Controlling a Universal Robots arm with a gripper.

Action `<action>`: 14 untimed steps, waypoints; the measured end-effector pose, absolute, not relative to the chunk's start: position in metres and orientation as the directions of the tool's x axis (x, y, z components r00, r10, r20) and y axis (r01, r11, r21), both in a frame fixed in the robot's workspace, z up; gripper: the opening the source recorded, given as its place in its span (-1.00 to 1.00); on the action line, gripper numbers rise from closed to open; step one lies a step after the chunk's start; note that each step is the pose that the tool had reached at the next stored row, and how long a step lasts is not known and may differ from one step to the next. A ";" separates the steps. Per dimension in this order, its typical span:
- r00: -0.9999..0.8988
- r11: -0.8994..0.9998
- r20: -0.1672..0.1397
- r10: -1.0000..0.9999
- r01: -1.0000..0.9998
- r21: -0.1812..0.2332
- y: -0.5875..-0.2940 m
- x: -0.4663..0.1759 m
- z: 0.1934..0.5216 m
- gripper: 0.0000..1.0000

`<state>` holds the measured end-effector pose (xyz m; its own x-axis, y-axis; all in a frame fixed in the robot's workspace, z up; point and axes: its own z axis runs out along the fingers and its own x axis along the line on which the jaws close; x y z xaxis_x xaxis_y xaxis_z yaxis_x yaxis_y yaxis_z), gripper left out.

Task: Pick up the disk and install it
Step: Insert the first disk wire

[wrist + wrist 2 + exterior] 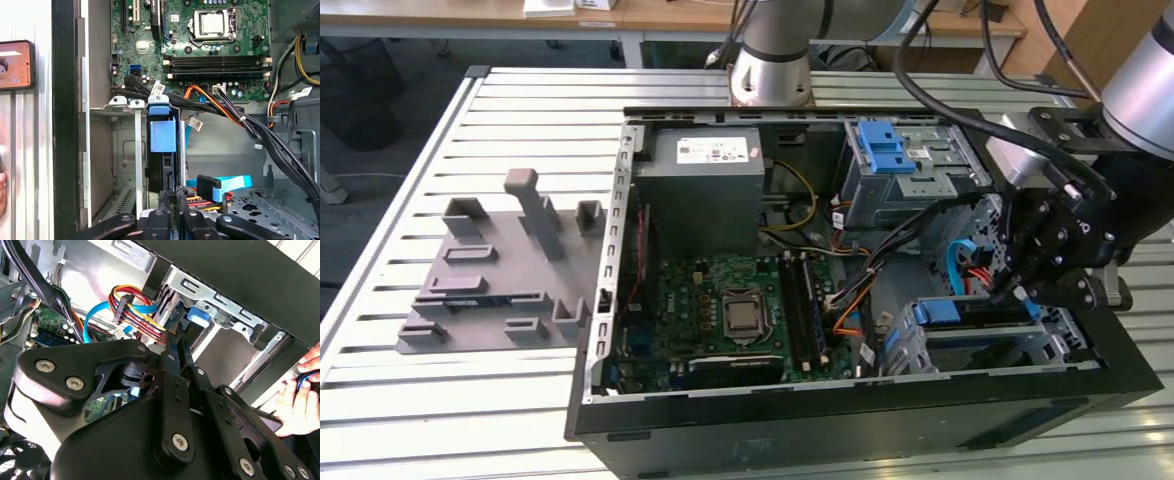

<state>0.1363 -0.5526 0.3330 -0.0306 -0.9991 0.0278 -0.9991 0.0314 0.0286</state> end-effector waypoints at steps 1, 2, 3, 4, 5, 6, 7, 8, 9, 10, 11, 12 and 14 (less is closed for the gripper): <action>-0.031 0.032 0.028 -0.999 -0.999 0.029 -0.553 0.136 0.333 -0.67; -0.032 0.032 0.028 -0.999 -0.999 0.030 -0.553 0.136 0.333 -0.67; -0.032 0.033 0.028 -0.999 -0.999 0.030 -0.553 0.137 0.333 -0.67; -0.032 0.033 0.028 -0.999 -0.999 0.031 -0.553 0.137 0.333 -0.67; -0.032 0.033 0.027 -0.999 -0.999 0.031 -0.553 0.137 0.333 -0.67; -0.033 0.034 0.027 -0.999 -0.999 0.032 -0.553 0.137 0.333 -0.67; -0.033 0.034 0.027 -0.999 -0.999 0.032 -0.553 0.137 0.333 -0.67; -0.033 0.034 0.027 -0.999 -0.999 0.033 -0.553 0.137 0.333 -0.67; -0.034 0.034 0.026 -0.999 -0.999 0.033 -0.552 0.137 0.333 -0.67; -0.034 0.035 0.026 -0.999 -0.999 0.033 -0.552 0.137 0.333 -0.67; -0.034 0.035 0.026 -0.999 -0.999 0.034 -0.552 0.137 0.332 -0.67; -0.034 0.035 0.026 -0.999 -0.999 0.034 -0.552 0.137 0.332 -0.67; -0.034 0.035 0.026 -0.999 -0.999 0.034 -0.551 0.137 0.333 -0.67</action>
<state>0.1369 -0.5513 0.3325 -0.0339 -0.9991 0.0260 -0.9988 0.0348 0.0336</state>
